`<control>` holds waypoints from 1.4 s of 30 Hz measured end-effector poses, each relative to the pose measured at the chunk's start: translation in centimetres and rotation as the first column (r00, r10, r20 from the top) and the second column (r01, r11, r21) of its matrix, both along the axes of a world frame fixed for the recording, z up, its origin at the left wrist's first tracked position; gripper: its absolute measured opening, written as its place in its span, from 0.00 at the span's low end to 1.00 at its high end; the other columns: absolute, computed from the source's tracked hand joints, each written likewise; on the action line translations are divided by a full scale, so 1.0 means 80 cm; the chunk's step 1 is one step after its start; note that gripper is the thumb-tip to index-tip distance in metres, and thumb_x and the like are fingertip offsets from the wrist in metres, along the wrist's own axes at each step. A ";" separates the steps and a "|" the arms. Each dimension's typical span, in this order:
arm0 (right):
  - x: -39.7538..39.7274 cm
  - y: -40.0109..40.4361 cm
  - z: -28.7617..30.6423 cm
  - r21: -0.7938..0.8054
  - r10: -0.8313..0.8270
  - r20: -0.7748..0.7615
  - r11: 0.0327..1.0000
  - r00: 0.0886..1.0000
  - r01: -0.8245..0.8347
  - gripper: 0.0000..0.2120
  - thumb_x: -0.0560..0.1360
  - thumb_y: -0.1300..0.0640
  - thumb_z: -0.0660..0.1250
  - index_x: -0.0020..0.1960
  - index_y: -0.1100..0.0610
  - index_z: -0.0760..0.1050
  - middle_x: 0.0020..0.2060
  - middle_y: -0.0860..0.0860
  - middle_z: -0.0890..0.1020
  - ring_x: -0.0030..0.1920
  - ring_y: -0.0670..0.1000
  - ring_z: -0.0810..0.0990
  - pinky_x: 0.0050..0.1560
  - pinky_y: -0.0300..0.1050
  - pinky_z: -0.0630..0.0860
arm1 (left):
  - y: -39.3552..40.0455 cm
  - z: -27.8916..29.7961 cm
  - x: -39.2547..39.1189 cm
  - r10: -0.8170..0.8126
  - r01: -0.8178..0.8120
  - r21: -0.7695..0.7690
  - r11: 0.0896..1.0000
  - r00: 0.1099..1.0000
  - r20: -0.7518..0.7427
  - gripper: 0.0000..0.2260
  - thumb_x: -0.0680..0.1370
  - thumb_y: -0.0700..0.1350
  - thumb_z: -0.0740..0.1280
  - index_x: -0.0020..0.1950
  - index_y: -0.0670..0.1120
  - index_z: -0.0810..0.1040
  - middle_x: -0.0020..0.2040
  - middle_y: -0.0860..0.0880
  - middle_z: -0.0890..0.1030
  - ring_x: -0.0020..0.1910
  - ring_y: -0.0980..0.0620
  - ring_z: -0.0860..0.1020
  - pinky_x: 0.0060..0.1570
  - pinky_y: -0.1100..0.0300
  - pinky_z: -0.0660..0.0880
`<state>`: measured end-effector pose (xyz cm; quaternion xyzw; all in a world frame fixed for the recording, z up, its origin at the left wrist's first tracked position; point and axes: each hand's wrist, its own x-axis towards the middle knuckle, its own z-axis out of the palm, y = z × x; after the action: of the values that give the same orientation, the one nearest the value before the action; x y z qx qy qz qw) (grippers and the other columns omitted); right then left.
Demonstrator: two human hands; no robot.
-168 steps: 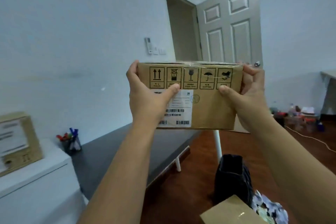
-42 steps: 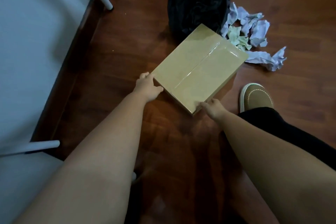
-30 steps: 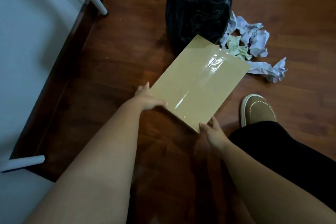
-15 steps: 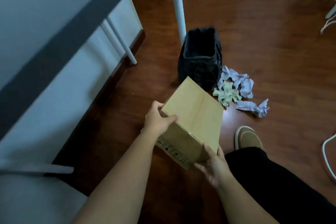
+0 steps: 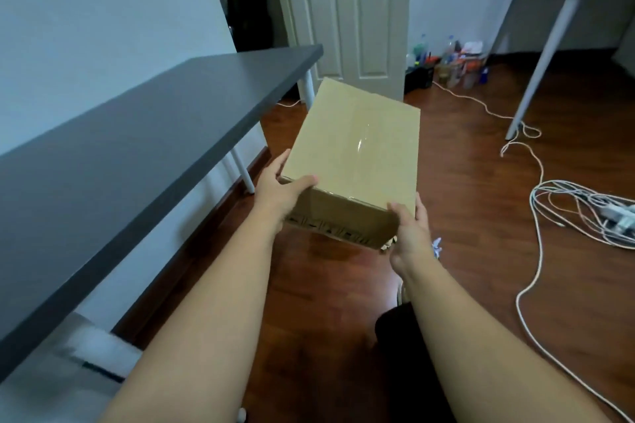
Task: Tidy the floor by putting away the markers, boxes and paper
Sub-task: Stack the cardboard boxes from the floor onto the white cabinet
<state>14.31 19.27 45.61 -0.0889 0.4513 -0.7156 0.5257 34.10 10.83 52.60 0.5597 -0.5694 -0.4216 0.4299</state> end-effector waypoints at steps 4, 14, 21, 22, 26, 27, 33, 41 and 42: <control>-0.012 0.020 0.112 -0.199 -0.077 -0.042 0.978 0.996 0.067 0.20 0.72 0.58 0.69 0.61 0.42 0.74 0.53 0.50 0.84 0.49 0.53 0.82 0.51 0.55 0.80 | 0.041 0.069 0.003 -0.008 -0.013 -0.143 0.990 0.990 -0.142 0.39 0.62 0.59 0.76 0.72 0.61 0.68 0.66 0.53 0.74 0.62 0.49 0.75 0.55 0.46 0.77; 0.083 0.078 0.319 -0.583 0.016 -0.168 0.804 0.986 -0.113 0.21 0.66 0.54 0.71 0.57 0.40 0.76 0.51 0.49 0.82 0.42 0.45 0.83 0.36 0.43 0.79 | 0.149 0.255 0.107 -0.021 -0.185 -0.426 0.885 0.901 -0.434 0.32 0.70 0.47 0.78 0.71 0.61 0.70 0.60 0.58 0.77 0.55 0.53 0.81 0.45 0.50 0.82; 0.210 0.100 0.398 -0.724 0.251 -0.169 0.625 0.953 -0.293 0.19 0.71 0.56 0.71 0.59 0.40 0.75 0.48 0.49 0.81 0.44 0.48 0.82 0.42 0.48 0.80 | 0.255 0.343 0.233 0.123 -0.316 -0.615 0.723 0.934 -0.336 0.46 0.60 0.55 0.82 0.75 0.60 0.64 0.71 0.49 0.70 0.69 0.47 0.72 0.63 0.46 0.75; 0.230 0.104 0.406 -0.734 0.283 -0.198 0.592 0.938 -0.333 0.19 0.72 0.55 0.71 0.59 0.39 0.74 0.52 0.49 0.81 0.47 0.48 0.83 0.45 0.50 0.81 | 0.272 0.350 0.251 0.165 -0.335 -0.631 0.699 0.935 -0.314 0.48 0.59 0.56 0.82 0.75 0.60 0.63 0.71 0.50 0.70 0.70 0.47 0.71 0.65 0.46 0.74; 0.322 0.129 0.446 -0.768 0.411 -0.325 0.411 0.852 -0.491 0.26 0.68 0.49 0.75 0.63 0.38 0.71 0.63 0.51 0.77 0.64 0.55 0.76 0.65 0.62 0.72 | 0.353 0.384 0.337 0.331 -0.428 -0.683 0.592 0.902 -0.278 0.53 0.55 0.59 0.84 0.75 0.62 0.61 0.74 0.50 0.68 0.73 0.45 0.67 0.67 0.41 0.71; 0.344 0.134 0.456 -0.779 0.427 -0.364 0.348 0.828 -0.522 0.29 0.67 0.49 0.76 0.65 0.39 0.70 0.65 0.52 0.77 0.66 0.55 0.75 0.67 0.62 0.70 | 0.374 0.393 0.356 0.371 -0.455 -0.687 0.566 0.885 -0.280 0.53 0.55 0.59 0.83 0.75 0.62 0.61 0.75 0.50 0.67 0.74 0.45 0.66 0.67 0.40 0.70; 0.468 0.154 0.506 -0.765 0.486 -0.541 0.056 0.687 -0.642 0.40 0.70 0.63 0.74 0.77 0.53 0.60 0.66 0.55 0.77 0.65 0.53 0.77 0.61 0.46 0.76 | 0.485 0.437 0.443 0.542 -0.550 -0.717 0.428 0.791 -0.284 0.50 0.58 0.57 0.83 0.76 0.62 0.62 0.76 0.50 0.65 0.75 0.44 0.64 0.67 0.37 0.69; 0.590 0.156 0.537 -0.680 0.537 -0.626 -0.020 0.566 -0.733 0.36 0.69 0.59 0.74 0.74 0.49 0.65 0.60 0.49 0.81 0.56 0.48 0.81 0.46 0.40 0.79 | 0.552 0.442 0.509 0.693 -0.658 -0.645 0.389 0.670 -0.265 0.49 0.57 0.58 0.80 0.75 0.67 0.60 0.77 0.51 0.65 0.73 0.43 0.67 0.59 0.32 0.72; 0.600 0.153 0.538 -0.665 0.532 -0.635 -0.008 0.560 -0.747 0.35 0.68 0.56 0.74 0.73 0.48 0.67 0.59 0.48 0.82 0.55 0.48 0.81 0.44 0.40 0.78 | 0.552 0.440 0.516 0.695 -0.658 -0.641 0.395 0.671 -0.260 0.49 0.58 0.57 0.80 0.75 0.66 0.60 0.76 0.51 0.66 0.72 0.44 0.67 0.59 0.33 0.72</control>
<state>62.30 31.53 88.64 -0.6247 -0.0615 -0.4936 0.6019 75.41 55.00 87.83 0.5483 -0.4161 0.0479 0.7238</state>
